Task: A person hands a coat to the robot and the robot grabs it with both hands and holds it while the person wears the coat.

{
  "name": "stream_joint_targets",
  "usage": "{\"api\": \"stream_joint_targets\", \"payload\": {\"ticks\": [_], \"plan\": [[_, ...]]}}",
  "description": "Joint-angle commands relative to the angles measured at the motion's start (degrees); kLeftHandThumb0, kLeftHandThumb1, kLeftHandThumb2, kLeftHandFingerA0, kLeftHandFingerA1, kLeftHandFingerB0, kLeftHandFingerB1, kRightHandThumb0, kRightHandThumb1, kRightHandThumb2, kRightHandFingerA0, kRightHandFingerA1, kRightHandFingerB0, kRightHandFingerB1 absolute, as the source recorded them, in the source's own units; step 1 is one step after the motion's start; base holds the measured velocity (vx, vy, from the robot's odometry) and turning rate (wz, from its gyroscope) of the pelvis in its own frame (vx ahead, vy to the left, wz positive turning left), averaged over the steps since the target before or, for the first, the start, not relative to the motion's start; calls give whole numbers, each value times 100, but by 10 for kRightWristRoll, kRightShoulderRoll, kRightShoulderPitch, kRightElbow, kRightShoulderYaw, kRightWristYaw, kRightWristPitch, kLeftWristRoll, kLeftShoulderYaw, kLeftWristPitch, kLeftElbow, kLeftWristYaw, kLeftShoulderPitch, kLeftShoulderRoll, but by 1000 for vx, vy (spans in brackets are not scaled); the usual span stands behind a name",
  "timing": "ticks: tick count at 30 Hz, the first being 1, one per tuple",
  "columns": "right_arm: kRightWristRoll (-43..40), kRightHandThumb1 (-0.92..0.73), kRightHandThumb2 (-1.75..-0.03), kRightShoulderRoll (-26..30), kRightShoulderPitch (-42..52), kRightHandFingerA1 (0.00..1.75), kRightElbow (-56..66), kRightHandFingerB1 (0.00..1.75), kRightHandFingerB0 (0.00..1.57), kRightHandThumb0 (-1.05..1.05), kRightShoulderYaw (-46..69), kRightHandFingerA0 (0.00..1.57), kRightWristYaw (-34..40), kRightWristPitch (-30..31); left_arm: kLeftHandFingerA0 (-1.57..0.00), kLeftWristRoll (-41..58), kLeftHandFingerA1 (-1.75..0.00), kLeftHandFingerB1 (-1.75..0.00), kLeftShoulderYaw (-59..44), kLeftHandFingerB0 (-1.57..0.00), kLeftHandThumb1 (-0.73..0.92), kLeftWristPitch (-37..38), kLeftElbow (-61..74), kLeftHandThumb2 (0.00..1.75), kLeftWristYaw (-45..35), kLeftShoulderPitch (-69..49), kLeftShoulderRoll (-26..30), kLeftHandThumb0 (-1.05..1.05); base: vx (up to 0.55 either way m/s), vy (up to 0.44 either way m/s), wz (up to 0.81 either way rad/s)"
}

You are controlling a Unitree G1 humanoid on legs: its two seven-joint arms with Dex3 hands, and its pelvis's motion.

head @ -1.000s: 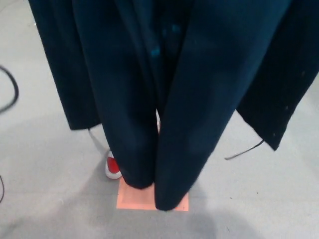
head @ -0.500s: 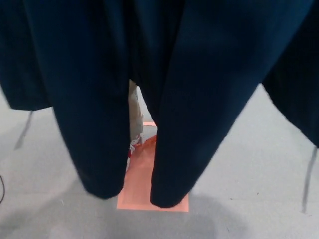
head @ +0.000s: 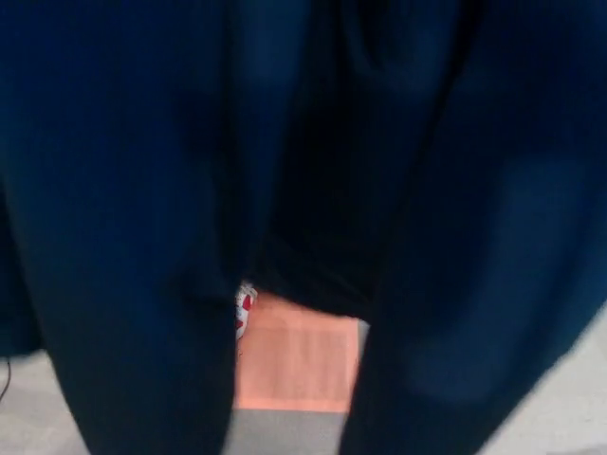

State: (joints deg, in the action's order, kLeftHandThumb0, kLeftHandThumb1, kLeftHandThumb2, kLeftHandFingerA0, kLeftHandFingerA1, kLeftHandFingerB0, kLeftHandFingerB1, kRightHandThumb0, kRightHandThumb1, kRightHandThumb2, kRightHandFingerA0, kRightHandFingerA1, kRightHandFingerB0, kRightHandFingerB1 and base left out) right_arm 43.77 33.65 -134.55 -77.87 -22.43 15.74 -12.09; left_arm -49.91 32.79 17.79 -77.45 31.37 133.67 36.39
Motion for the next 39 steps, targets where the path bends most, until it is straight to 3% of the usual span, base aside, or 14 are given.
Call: {"api": "stream_joint_targets", "payload": {"ticks": [1,2,5,6,7,8,13,14,16,17,23,27,39], "plan": [[10,-82,-65,31,-21,175,-6,158,64,-44,-5,88,5,45,-122,-17,-144,-120,5,-86,53,-36,-11,89,-11,21,26,-48,0,0,0],[12,-82,-65,32,-24,175,-6,159,65,-44,-7,89,6,45,-89,-18,-175,-153,4,-75,69,-42,-12,66,-15,25,25,-44,0,0,0],[17,-84,-65,38,-28,175,-7,158,65,-44,-13,87,0,45,-87,-21,-175,-154,5,-76,72,-50,-13,66,-16,31,23,-44,0,0,0],[17,-83,-65,38,-28,175,-7,155,67,-45,-14,87,-2,45,-119,-20,-142,-122,4,-89,56,-52,-13,92,-18,31,23,-49,0,0,0],[16,-83,-65,39,-27,175,-7,155,67,-45,-14,87,-3,45,-119,-19,-142,-122,3,-89,56,-54,-14,92,-20,31,22,-49,0,0,0],[16,-83,-65,40,-25,175,-7,156,68,-45,-14,88,-4,45,-88,-20,-175,-151,3,-74,74,-56,-14,62,-21,30,22,-41,0,0,0],[15,-80,-65,43,-20,175,-6,155,71,-45,-16,90,-2,34,-90,-20,-175,-152,2,-78,70,-51,-13,66,-31,30,25,-46,0,0,0],[15,-82,-65,42,-15,175,-6,161,64,-46,-16,90,4,33,-120,-26,-141,-118,7,-85,56,-41,-12,93,-25,28,29,-49,0,0,0],[16,-82,-65,41,-14,175,-6,161,61,-46,-17,89,6,34,-120,-28,-142,-118,9,-83,55,-41,-12,92,-26,27,30,-50,0,0,0],[17,-82,-64,41,-14,175,-6,163,60,-45,-19,89,6,34,-88,-30,-175,-153,11,-73,71,-42,-12,66,-23,25,30,-46,0,0,0],[20,-81,-65,41,-15,175,-6,165,67,-47,-24,92,5,30,-90,-31,-173,-149,14,-79,65,-34,-11,64,-18,21,32,-49,0,0,0],[22,-83,-65,44,-18,175,-7,164,65,-45,-27,90,0,26,-90,-28,-175,-156,13,-70,68,-32,-11,61,-23,21,33,-44,0,0,0],[28,-82,-65,51,-7,175,-6,160,64,-44,-36,91,9,17,-92,-33,-175,-164,18,-68,73,-32,-11,62,-11,12,36,-41,0,0,0]]}}
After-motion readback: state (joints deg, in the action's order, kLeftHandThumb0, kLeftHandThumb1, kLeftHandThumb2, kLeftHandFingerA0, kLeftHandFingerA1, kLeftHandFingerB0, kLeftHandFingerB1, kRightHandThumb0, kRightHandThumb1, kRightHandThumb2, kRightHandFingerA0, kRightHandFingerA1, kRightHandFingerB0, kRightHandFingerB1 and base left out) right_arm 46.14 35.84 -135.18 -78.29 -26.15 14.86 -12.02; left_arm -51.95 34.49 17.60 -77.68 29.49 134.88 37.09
